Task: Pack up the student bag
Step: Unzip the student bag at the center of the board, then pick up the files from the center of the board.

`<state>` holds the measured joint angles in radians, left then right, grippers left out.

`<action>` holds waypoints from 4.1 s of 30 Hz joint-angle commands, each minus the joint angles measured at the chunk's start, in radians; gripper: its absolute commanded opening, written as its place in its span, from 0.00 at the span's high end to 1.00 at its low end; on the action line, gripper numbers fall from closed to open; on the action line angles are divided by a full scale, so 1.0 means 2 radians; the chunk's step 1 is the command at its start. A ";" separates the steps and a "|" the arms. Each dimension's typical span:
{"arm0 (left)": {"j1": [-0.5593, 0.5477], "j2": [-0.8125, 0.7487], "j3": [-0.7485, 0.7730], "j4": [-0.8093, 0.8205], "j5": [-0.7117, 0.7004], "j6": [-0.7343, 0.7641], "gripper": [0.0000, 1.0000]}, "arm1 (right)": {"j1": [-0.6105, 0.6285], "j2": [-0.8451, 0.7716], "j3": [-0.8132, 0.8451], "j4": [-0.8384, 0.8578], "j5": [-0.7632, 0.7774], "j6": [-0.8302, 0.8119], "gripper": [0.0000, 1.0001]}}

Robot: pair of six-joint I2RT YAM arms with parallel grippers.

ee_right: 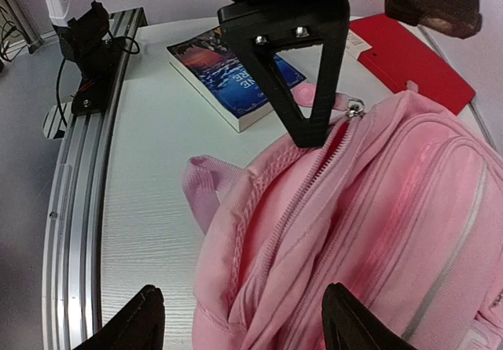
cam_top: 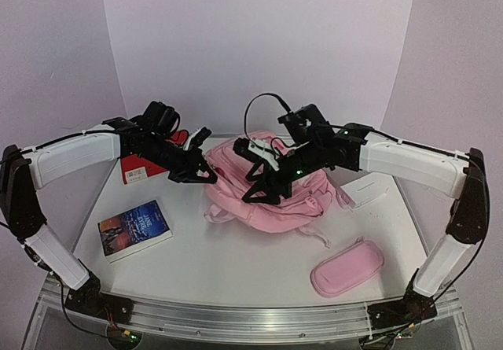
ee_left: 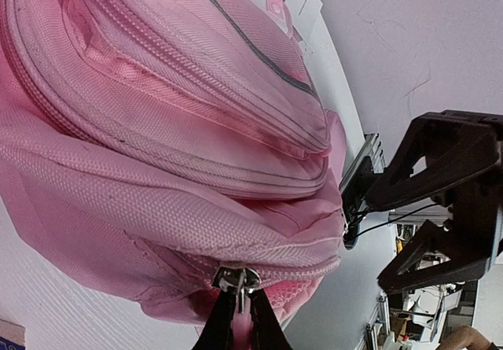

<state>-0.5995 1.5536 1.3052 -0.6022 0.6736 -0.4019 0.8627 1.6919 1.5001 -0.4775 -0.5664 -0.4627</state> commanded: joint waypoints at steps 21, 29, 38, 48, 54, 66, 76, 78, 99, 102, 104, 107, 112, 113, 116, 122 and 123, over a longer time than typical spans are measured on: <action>-0.002 -0.028 0.019 0.035 -0.007 -0.013 1.00 | 0.010 0.060 0.068 0.045 0.083 0.049 1.00; 0.037 -0.030 0.028 -0.022 -0.030 0.023 1.00 | 0.010 -0.020 0.035 0.020 0.082 0.046 1.00; 0.079 0.010 0.068 -0.057 -0.053 0.060 1.00 | 0.009 -0.090 0.002 -0.024 0.117 0.015 1.00; 0.093 0.099 0.125 -0.052 -0.096 0.060 1.00 | 0.009 -0.146 -0.018 -0.044 0.140 -0.007 1.00; 0.103 0.137 0.114 -0.006 -0.084 0.047 1.00 | 0.008 -0.162 -0.003 -0.041 0.140 -0.009 1.00; 0.134 0.224 0.153 0.065 -0.091 0.025 1.00 | -0.005 -0.169 0.034 -0.040 0.118 0.000 1.00; 0.157 0.276 0.245 0.034 -0.120 0.027 0.94 | -0.006 -0.148 0.056 -0.012 0.087 0.024 1.00; 0.160 0.277 0.252 0.024 -0.117 0.029 0.86 | -0.007 -0.139 0.056 -0.009 0.090 0.031 1.00; 0.275 0.101 0.099 -0.047 -0.234 -0.088 0.02 | -0.016 0.100 0.058 0.099 0.055 0.212 1.00; 0.298 0.099 0.074 -0.039 -0.254 -0.106 0.02 | -0.024 0.120 0.062 0.098 0.052 0.222 1.00; 0.315 0.092 0.044 -0.005 -0.251 -0.115 0.03 | -0.029 0.126 0.066 0.098 0.045 0.227 0.99; 0.330 0.078 -0.002 0.055 -0.254 -0.116 0.06 | -0.033 0.127 0.067 0.098 0.039 0.228 0.89; 0.354 0.080 -0.044 0.108 -0.281 -0.115 0.12 | -0.035 0.121 0.065 0.098 0.036 0.228 0.67; 0.359 0.082 -0.049 0.119 -0.283 -0.113 0.13 | -0.035 0.120 0.064 0.098 0.036 0.228 0.62; 0.368 0.096 -0.058 0.148 -0.280 -0.107 0.19 | -0.036 0.115 0.063 0.097 0.034 0.226 0.51; 0.374 0.130 -0.067 0.219 -0.249 -0.093 0.36 | -0.037 0.109 0.064 0.096 0.032 0.219 0.45; 0.374 0.136 -0.065 0.227 -0.248 -0.093 0.39 | -0.038 0.109 0.065 0.096 0.032 0.219 0.45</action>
<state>0.1443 1.7822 1.1810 -0.2898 0.1486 -0.6123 0.7887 1.9526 1.5948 -0.3094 -0.4915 -0.0187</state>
